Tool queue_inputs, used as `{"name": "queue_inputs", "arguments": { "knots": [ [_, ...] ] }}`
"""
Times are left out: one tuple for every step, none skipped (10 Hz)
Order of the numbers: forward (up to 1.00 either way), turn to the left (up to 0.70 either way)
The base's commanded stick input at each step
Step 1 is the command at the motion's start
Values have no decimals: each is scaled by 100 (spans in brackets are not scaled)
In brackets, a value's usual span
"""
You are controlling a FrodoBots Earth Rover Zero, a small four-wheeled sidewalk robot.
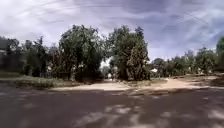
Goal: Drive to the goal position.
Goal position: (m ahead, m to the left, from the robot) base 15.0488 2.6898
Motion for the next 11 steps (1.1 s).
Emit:
{"name": "queue_inputs", "arguments": {
  "knots": [
    [70, -1],
    [70, -1],
    [70, -1],
    [70, -1],
    [70, -1],
    [70, -1],
    [70, 0],
    [70, 27],
    [70, 34],
    [70, 34],
    [70, 34]
  ]
}}
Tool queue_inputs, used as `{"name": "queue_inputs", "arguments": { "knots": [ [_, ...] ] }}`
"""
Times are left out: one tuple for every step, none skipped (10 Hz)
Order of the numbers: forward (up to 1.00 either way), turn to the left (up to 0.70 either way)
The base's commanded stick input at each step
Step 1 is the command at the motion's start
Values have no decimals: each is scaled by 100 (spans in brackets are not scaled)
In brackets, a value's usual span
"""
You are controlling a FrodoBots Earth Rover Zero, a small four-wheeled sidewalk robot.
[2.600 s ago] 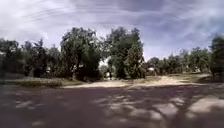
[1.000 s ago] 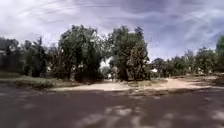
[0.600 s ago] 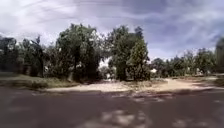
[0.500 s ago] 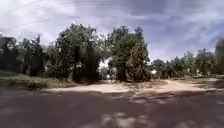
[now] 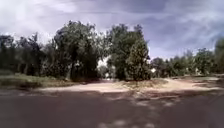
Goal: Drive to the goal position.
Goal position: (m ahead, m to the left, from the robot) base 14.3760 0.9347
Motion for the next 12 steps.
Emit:
{"name": "queue_inputs", "arguments": {
  "knots": [
    [70, 34],
    [70, 26],
    [70, -1],
    [70, -1],
    [70, -1],
    [70, -1],
    [70, -1],
    [70, -1],
    [70, -1],
    [70, -1],
    [70, -1],
    [70, -1]
  ]
}}
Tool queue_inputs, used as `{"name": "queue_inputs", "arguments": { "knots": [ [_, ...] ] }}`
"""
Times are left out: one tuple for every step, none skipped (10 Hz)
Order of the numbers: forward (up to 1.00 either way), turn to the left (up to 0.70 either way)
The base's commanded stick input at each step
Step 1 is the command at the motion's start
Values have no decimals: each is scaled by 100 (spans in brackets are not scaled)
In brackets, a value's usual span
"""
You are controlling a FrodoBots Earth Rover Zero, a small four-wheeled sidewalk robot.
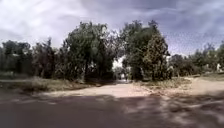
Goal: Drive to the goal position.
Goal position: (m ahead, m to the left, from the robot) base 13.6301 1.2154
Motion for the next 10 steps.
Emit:
{"name": "queue_inputs", "arguments": {
  "knots": [
    [70, -1],
    [70, -1],
    [70, -1],
    [70, -1],
    [70, -1],
    [70, -1],
    [70, -1],
    [70, -1],
    [70, -1],
    [70, -1]
  ]
}}
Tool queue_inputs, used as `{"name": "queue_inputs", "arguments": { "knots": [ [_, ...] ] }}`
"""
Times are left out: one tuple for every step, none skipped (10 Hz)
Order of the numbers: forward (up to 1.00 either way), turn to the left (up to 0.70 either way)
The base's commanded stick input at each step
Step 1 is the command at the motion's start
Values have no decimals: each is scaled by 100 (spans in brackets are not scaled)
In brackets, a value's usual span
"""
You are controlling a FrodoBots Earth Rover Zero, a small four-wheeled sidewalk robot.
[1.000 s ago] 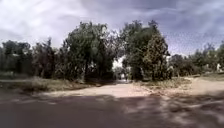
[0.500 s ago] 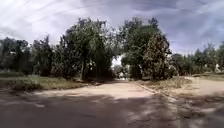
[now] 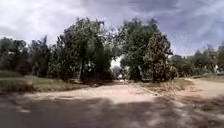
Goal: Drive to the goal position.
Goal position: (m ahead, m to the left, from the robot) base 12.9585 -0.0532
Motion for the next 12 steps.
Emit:
{"name": "queue_inputs", "arguments": {
  "knots": [
    [70, -1],
    [70, -1],
    [70, -1],
    [70, -1],
    [70, -1],
    [70, -1],
    [70, -1],
    [70, -1],
    [70, -1],
    [70, -1],
    [70, -1],
    [70, -1]
  ]
}}
